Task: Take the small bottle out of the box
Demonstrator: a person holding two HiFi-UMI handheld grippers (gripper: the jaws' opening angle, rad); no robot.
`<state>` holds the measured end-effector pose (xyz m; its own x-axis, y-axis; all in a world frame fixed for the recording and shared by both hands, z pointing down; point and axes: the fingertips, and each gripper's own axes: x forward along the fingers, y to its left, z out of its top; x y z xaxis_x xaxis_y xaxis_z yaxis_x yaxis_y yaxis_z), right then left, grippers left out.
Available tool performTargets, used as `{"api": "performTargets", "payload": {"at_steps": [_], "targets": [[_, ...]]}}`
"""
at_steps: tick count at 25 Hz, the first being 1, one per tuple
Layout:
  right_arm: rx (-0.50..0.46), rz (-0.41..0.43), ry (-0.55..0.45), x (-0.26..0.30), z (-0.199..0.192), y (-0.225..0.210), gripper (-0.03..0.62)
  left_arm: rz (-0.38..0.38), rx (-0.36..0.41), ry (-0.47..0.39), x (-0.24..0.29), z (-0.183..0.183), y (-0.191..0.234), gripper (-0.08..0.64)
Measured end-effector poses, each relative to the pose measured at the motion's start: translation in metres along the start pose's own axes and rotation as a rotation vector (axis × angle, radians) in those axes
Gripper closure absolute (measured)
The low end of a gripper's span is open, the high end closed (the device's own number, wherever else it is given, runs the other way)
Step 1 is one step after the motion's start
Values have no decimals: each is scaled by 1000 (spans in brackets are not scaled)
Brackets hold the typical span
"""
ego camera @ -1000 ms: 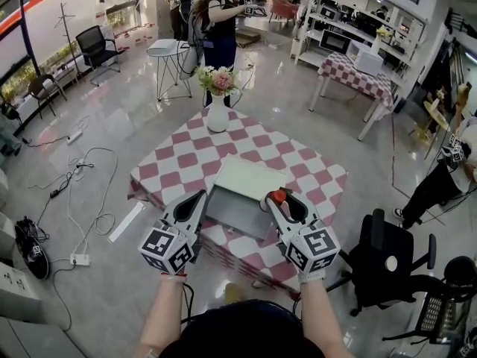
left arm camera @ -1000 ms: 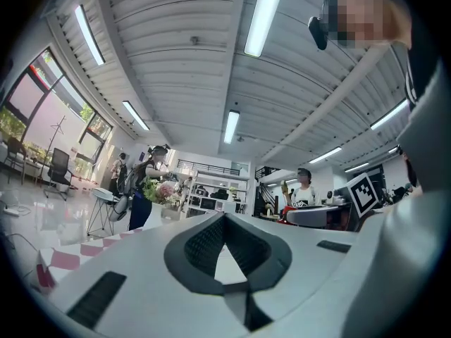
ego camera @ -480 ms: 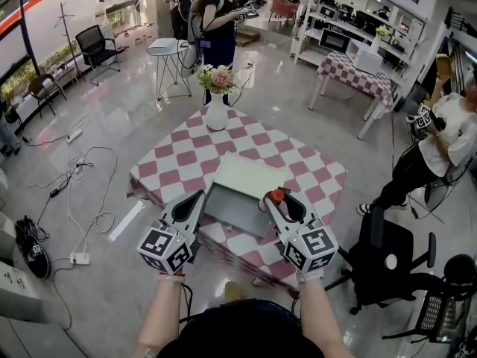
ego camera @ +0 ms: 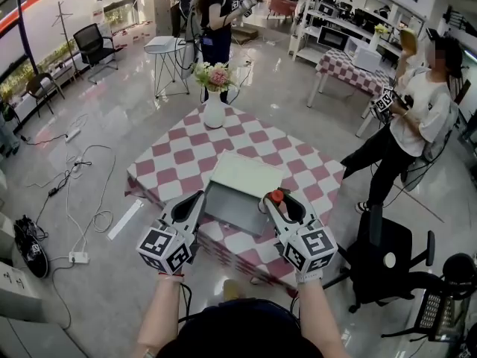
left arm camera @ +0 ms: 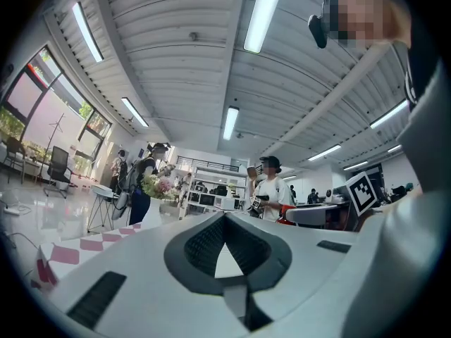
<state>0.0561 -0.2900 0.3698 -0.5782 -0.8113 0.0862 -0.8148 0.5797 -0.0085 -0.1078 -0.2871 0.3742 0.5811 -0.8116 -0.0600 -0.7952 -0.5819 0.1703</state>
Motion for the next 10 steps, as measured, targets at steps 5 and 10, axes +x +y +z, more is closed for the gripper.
{"api": "performTargets", "payload": {"at_steps": [5,10], "targets": [[4,-1,-1,0,-4,-3,442,-1,-1,7,2,-5,0,548],[8,-3,10,0,-10,-4,442,-1,-5,14,3,-9,-1,548]]}}
